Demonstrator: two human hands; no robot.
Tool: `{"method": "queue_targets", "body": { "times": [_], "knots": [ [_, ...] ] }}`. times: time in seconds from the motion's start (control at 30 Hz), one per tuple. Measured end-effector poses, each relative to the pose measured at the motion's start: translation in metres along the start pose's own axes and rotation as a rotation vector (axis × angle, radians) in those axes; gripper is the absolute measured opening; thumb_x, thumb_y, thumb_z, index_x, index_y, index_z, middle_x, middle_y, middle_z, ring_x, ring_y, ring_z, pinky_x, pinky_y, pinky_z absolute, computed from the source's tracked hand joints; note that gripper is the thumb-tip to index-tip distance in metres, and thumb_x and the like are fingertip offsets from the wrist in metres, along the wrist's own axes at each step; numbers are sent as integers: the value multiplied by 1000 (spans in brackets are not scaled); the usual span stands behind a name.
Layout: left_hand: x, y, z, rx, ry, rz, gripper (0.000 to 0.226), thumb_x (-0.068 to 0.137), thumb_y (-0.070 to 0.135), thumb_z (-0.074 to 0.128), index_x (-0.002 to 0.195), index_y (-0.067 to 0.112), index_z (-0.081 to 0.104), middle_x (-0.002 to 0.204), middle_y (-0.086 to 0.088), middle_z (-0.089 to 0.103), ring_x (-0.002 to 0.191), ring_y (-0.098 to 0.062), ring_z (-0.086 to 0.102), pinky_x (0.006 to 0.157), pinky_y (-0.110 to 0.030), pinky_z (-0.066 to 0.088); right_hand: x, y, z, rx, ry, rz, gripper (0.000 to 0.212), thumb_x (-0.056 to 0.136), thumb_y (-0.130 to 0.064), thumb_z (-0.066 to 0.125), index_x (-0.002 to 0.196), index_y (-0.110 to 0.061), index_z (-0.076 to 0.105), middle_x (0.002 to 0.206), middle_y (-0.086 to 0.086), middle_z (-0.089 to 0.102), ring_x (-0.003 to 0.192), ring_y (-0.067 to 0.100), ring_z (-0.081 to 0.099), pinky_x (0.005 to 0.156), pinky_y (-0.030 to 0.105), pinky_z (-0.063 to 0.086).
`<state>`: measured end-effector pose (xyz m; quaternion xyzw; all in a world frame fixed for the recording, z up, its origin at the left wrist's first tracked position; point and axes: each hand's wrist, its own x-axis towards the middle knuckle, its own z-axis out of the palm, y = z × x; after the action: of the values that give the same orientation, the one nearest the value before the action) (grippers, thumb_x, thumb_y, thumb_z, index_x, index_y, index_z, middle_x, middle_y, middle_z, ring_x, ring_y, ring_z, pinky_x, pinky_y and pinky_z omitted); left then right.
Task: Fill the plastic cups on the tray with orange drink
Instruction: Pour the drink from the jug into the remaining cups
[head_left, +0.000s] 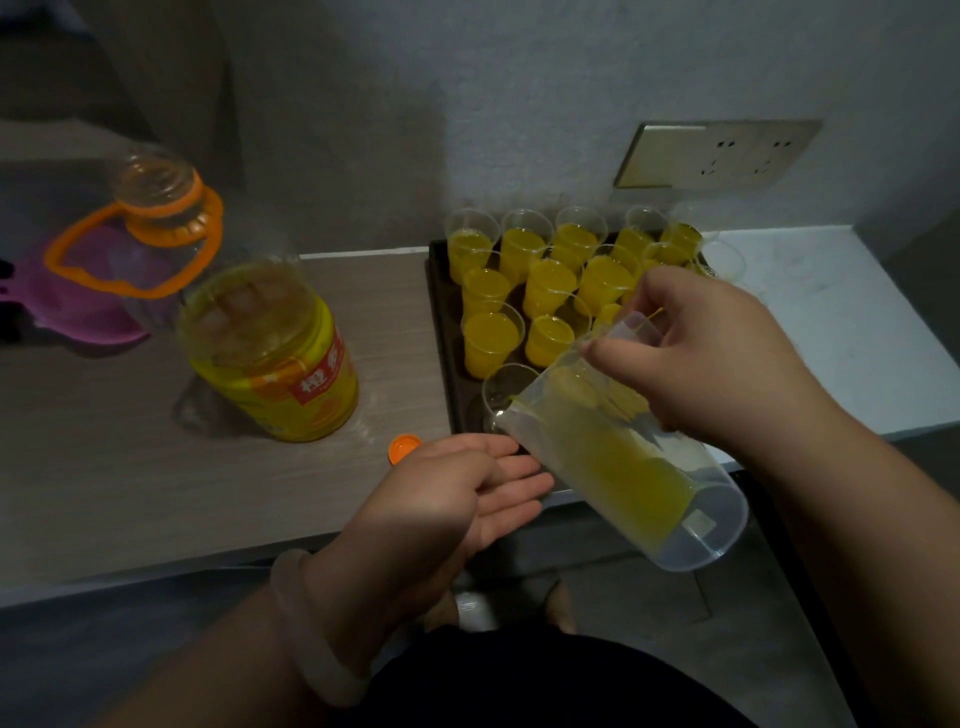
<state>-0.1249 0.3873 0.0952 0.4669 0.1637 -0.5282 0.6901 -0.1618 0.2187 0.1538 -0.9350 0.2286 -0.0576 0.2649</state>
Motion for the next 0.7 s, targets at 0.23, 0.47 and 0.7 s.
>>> {"method": "queue_targets", "body": {
  "times": [0.23,0.47,0.7],
  "knots": [
    [0,2,0,-11,-14,-17,42,92,-15,26,128,-8,46,119,-30,60,105,-39,62,78,-37,52,3,-4,-3,-38,-28,-8,25,78,-39,70,83,-19,55,73,-3,56,57,14,55,53,32,51],
    [0,2,-1,-25,-29,-30,40,92,-15,27,126,-9,47,118,-30,60,104,-39,63,77,-38,53,5,-9,-3,-70,-39,-23,24,78,-38,70,82,-21,53,72,-4,54,57,12,53,53,28,47],
    [0,4,-1,-48,-38,-41,37,92,-15,27,120,-7,50,115,-31,61,103,-40,64,73,-39,55,10,-15,-5,-83,-79,-25,24,78,-40,70,84,-23,53,75,-5,55,59,11,55,53,28,49]
  ]
}}
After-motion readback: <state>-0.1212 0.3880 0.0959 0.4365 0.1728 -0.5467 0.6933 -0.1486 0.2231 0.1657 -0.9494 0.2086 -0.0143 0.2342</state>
